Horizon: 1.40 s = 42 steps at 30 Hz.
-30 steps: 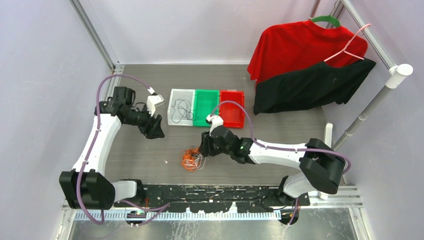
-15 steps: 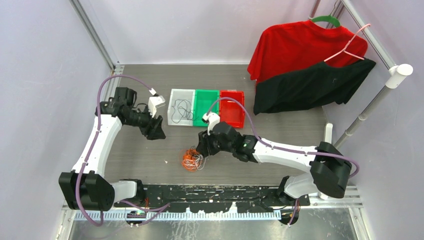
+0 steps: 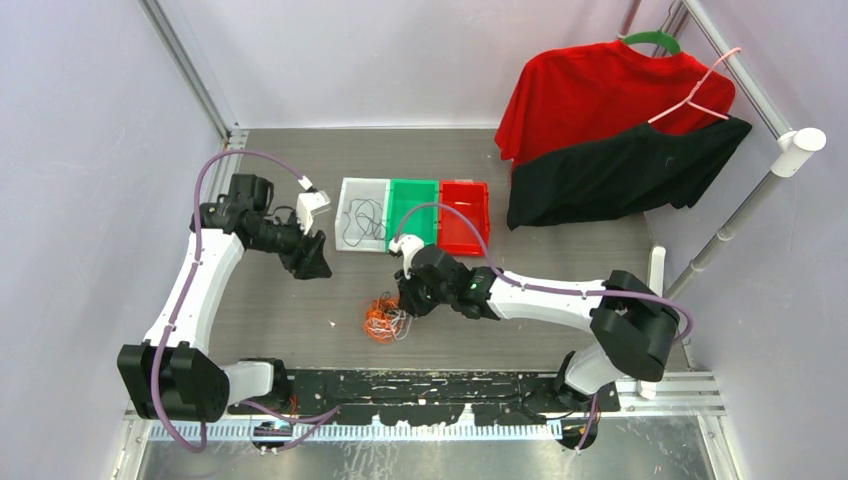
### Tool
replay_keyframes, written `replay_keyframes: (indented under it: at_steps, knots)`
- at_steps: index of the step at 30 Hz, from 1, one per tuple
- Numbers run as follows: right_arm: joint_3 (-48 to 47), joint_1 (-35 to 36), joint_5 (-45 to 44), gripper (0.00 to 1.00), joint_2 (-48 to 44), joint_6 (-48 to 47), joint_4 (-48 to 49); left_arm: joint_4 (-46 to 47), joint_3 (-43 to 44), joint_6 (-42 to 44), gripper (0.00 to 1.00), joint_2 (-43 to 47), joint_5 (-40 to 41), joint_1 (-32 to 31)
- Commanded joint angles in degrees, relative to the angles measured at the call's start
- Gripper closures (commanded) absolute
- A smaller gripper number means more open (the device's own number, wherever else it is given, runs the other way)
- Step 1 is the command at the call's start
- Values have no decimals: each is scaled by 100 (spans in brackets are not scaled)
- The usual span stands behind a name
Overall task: Untangle the cables
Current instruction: Untie the cable.
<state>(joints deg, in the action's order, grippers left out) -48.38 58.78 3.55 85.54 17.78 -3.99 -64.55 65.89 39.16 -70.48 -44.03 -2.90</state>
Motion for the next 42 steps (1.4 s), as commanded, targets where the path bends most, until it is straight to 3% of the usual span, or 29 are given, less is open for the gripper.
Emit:
replay_keyframes:
  at_steps: [1, 4, 10, 15, 20, 27, 31, 39, 42]
  knots:
    - [-68, 38, -297, 88, -350, -37, 531, 16, 264, -67, 44, 179, -137, -19]
    - [22, 39, -340, 99, -791, -18, 646, -18, 307, -41, 44, 236, -275, -18]
    - [-270, 37, -166, 99, -1387, 177, 558, -275, 585, 102, 44, 455, -720, -104]
    - [-564, 38, -5, 99, -1681, 549, 1090, -479, 618, 90, 44, 884, -1235, -291]
    - [-1090, 37, 87, 99, -1611, 867, 1427, 864, -103, -724, 45, 1756, -1361, -694]
    - [-1457, 67, 151, 99, -1347, 1398, 1965, 2863, -971, -1921, 49, 2232, -364, -1646]
    - [-1504, 130, 94, 99, -1260, 1467, 2036, 4046, -1345, -2324, 50, 2464, 174, -1776]
    - [-1442, 242, 93, 99, -1204, 1582, 2139, 3577, -1254, -2411, 53, 2513, -635, -1783]
    - [-1437, 271, 78, 99, -1204, 1632, 2149, 3465, -1294, -2367, 64, 2571, -698, -1815]
